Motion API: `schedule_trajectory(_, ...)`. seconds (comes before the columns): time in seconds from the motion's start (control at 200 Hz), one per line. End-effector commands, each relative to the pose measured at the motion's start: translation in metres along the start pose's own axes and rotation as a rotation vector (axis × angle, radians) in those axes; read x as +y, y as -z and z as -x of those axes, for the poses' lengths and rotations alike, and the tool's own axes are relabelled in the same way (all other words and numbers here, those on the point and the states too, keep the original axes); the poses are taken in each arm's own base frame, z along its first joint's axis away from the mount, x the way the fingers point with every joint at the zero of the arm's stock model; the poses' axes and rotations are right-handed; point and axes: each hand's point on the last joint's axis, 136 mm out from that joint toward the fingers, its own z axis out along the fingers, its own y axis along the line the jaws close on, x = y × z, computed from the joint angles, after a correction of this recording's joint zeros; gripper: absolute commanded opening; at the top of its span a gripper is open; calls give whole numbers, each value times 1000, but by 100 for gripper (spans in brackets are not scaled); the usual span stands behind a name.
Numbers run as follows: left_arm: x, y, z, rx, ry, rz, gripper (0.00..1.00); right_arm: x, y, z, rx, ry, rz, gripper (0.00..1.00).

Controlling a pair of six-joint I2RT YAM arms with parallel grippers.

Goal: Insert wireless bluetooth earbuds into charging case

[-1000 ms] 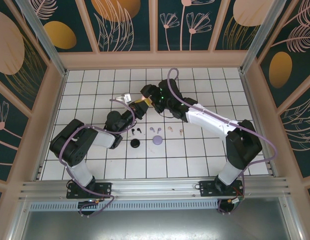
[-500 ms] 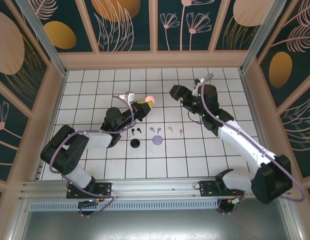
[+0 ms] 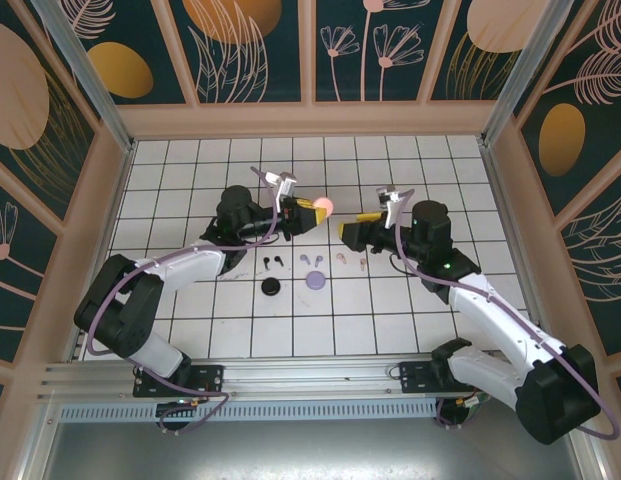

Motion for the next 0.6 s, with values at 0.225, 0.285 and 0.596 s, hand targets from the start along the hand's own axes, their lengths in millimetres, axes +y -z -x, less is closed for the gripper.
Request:
schedule_trajectory(0.225,-15,-4,-13,108,1,-101,0,14,-9,16,2,82,105,77)
schedule_trajectory(0.285,-15,-3,-13,110,0,-101,0,14,-12,19,2,83,108,76)
schedule_trajectory(0.596,-18,-2,-12,112,-10,-105,0,10,-22,25,9,74,108,73)
